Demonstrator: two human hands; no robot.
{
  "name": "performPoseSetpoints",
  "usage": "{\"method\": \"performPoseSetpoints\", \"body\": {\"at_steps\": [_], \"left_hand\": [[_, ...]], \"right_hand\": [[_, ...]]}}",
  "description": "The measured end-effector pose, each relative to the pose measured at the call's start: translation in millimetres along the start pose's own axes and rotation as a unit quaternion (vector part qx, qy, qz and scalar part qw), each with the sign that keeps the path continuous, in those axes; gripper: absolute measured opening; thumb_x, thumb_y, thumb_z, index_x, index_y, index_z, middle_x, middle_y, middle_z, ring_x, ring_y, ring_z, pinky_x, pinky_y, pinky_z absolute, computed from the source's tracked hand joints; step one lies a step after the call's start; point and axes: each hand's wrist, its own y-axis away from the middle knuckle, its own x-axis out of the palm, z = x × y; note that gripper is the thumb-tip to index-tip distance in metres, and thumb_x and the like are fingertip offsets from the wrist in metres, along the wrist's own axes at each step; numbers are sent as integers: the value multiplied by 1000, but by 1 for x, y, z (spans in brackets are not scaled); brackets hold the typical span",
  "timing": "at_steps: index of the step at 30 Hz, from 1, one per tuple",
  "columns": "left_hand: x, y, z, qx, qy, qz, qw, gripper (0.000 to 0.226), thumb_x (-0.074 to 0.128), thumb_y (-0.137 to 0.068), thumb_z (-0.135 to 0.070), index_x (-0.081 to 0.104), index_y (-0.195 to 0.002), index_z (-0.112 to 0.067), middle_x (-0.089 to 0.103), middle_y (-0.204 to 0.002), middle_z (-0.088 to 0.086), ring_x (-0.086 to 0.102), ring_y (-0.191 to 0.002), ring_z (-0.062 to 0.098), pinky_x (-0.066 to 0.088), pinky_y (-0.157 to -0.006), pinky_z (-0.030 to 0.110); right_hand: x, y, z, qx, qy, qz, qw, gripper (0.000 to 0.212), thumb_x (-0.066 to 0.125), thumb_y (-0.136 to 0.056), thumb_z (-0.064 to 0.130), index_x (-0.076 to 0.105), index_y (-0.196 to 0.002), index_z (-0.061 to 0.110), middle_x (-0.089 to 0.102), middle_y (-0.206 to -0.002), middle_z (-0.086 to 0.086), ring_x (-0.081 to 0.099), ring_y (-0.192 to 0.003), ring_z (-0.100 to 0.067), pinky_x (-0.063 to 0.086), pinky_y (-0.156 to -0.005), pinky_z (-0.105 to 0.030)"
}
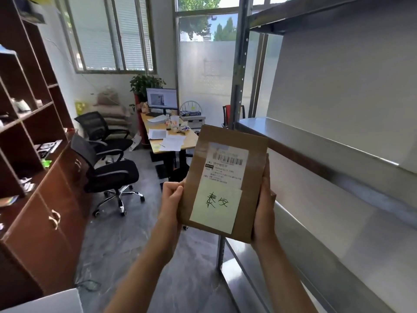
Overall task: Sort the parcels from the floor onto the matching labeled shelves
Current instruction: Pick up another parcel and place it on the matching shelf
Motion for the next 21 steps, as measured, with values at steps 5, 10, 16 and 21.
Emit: {"method": "performPoseSetpoints", "body": {"at_steps": [5,10,16,21], "left_hand": [[-21,-36,13,-3,21,57,998,46,32,-96,-45,49,-138,-36,66,-132,0,65,-116,19,53,-89,41],[-53,-90,23,-35,22,103,994,56,29,-96,-46,44,-148,-30,66,-134,7,63,-120,27,49,-88,39],[-88,-161,15,-22,10,123,992,45,19,-108,-36,50,-141,-35,76,-114,-8,71,-101,7,50,-81,25],[-118,-212,17,-43,19,142,989,46,19,-107,-35,49,-141,-39,74,-121,-6,70,-102,2,51,-74,13]], "right_hand": [[19,-28,-16,12,1,13,1000,90,48,-87,69,32,-156,14,44,-154,-20,52,-134,-41,56,-100,-43],[47,-58,-33,-15,25,14,999,58,31,-103,55,33,-156,30,46,-155,-9,54,-135,-30,48,-109,-49],[98,-101,-51,-19,69,-31,997,82,46,-88,75,33,-156,31,46,-155,-8,49,-139,-33,38,-114,-60],[129,-138,-74,-23,57,-48,997,71,41,-94,67,33,-155,33,49,-153,-8,52,-136,-33,40,-112,-59]]}}
